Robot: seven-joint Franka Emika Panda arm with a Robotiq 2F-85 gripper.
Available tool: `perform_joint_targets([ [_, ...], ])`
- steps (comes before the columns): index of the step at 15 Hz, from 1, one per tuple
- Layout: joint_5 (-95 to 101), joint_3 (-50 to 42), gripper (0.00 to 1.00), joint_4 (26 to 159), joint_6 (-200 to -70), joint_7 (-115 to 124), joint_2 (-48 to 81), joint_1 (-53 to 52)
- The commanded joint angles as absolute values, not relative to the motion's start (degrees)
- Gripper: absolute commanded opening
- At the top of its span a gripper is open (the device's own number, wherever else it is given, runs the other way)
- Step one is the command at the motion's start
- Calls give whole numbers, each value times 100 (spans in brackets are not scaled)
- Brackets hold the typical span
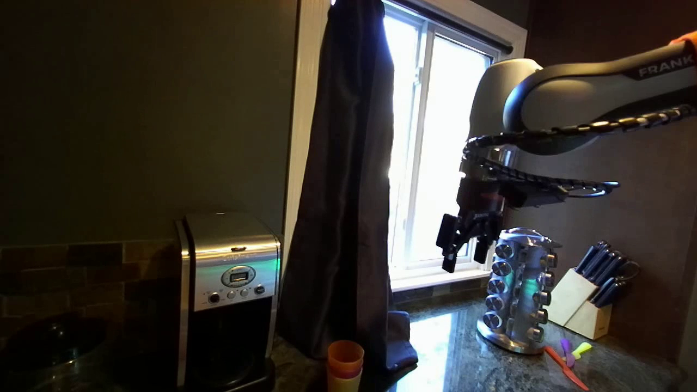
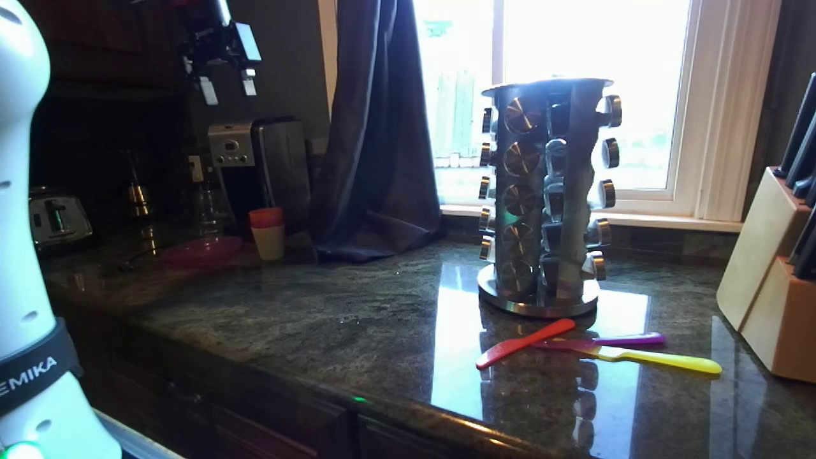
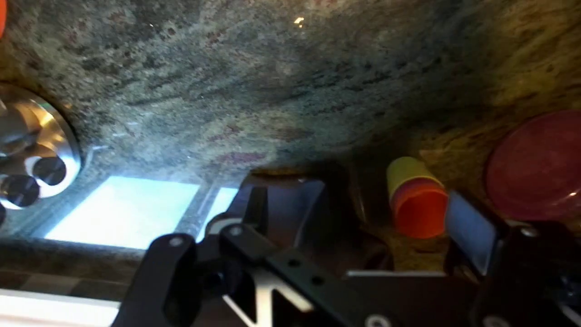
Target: Turn on the coffee maker
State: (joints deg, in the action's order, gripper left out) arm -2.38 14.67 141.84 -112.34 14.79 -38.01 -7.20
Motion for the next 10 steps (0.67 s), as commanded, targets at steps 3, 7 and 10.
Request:
perform_joint_targets([
  [3, -608, 1928, 100, 13189, -11524, 1554, -2727, -1274],
  [7, -616, 2319, 100, 12426, -11790, 2011, -1837, -1379],
  [10, -706, 2462, 100, 11941, -12102, 1814, -1092, -1591],
])
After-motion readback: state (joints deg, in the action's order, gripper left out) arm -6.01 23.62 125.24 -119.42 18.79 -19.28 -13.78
